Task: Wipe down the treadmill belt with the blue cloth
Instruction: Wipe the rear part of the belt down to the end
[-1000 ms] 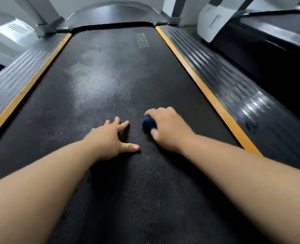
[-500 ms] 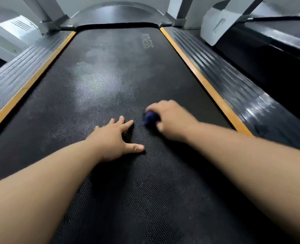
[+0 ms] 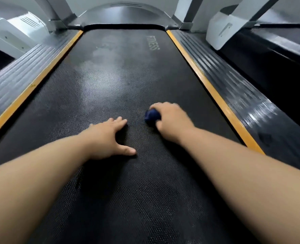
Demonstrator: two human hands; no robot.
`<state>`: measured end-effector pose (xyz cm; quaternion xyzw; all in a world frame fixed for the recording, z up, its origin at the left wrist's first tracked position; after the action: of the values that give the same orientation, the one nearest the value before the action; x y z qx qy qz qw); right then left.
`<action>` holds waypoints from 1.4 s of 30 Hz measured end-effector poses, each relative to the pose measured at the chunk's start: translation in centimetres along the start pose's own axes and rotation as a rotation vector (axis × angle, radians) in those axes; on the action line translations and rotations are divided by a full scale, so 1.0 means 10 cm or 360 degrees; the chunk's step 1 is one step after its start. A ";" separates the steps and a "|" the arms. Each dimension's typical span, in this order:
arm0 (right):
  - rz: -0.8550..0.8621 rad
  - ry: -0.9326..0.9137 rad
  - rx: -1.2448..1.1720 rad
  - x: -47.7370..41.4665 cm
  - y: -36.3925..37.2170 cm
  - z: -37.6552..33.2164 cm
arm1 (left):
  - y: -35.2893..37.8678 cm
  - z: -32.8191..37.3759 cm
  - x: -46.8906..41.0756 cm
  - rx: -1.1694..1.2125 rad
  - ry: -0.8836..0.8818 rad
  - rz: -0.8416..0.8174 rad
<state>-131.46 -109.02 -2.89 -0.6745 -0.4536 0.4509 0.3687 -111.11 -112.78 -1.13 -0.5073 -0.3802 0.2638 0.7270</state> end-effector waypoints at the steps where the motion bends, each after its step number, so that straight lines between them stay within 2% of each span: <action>1: 0.0025 0.0133 0.0163 -0.08 -0.06 0.14 | 0.00 -0.05 0.00 -0.0028 -0.0055 -0.0009; 3: 0.0015 0.0387 0.0330 -0.20 -0.16 0.33 | 0.03 -0.08 0.00 -0.0064 -0.0111 -0.0041; 6: -0.0005 0.0516 0.0146 -0.27 -0.14 0.22 | 0.04 -0.09 -0.05 -0.0074 -0.0078 -0.0084; 8: -0.0012 0.0356 -0.0039 -0.23 -0.02 -0.06 | -0.04 -0.16 -0.07 -0.0056 -0.0042 -0.0103; 11: -0.0185 -0.0144 -0.0235 0.04 0.18 -0.47 | -0.15 -0.34 -0.01 0.0025 0.0028 -0.0062; 12: -0.0189 -0.0222 -0.0221 0.04 0.17 -0.46 | -0.17 -0.40 0.02 -0.0001 0.0001 -0.0026; 14: -0.0051 -0.0051 -0.0027 -0.12 0.06 -0.18 | -0.17 -0.45 0.07 -0.0077 -0.0162 -0.0016; 16: 0.0035 0.0359 0.0237 -0.26 -0.08 0.17 | -0.11 -0.47 0.11 -0.0085 -0.0253 -0.0041; 18: 0.0034 0.0618 0.0252 -0.31 -0.15 0.34 | -0.06 -0.48 0.11 -0.0077 -0.0218 -0.0043; 19: 0.0043 0.0621 0.0197 -0.35 -0.12 0.28 | -0.06 -0.49 0.10 -0.0076 -0.0203 -0.0029; 22: 0.0036 0.0373 -0.0057 -0.38 0.09 -0.26 | -0.12 -0.51 0.09 -0.0063 -0.0183 -0.0034; 24: -0.0045 0.0071 -0.0237 -0.31 0.29 -0.64 | -0.16 -0.59 0.09 -0.0084 -0.0111 -0.0078; 26: -0.0151 -0.0146 -0.0260 -0.29 0.38 -0.79 | -0.25 -0.71 0.11 -0.0087 -0.0035 -0.0127; 27: -0.0141 -0.0150 -0.0213 -0.35 0.35 -0.70 | -0.28 -0.75 0.11 -0.0091 0.0001 -0.0129; 29: -0.0054 0.0067 -0.0001 -0.46 0.23 -0.37 | -0.27 -0.78 0.12 -0.0131 0.0050 -0.0099; 31: 0.0052 0.0422 0.0163 -0.49 0.06 -0.02 | -0.20 -0.81 0.13 -0.0111 0.0038 -0.0059; 33: 0.0054 0.0559 0.0161 -0.46 0.01 0.09 | -0.16 -0.84 0.14 -0.0042 0.0004 -0.0044; 37: -0.0001 0.0209 -0.0148 -0.33 0.27 -0.57 | -0.21 -0.84 0.12 0.0029 -0.0042 0.0001; 39: -0.0108 -0.0109 -0.0319 -0.14 0.43 -0.97 | -0.20 -0.82 0.15 0.0007 -0.0056 0.0044; 42: -0.0215 -0.0419 -0.0302 -0.09 0.46 -1.09 | -0.15 -0.84 0.21 -0.0029 -0.0136 0.0091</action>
<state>-120.09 -112.32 -3.31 -0.6093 -0.5829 0.4648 0.2702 -103.05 -116.16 -0.77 -0.5127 -0.3987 0.3024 0.6977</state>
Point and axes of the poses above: each hand's wrist, its own x-axis away from the middle knuckle, its own y-axis out of the palm, z = x × y, the point moved 1 cm from there along -x, towards the middle knuckle, and after that the axes turned 3 degrees about z, right-handed, at the moved point
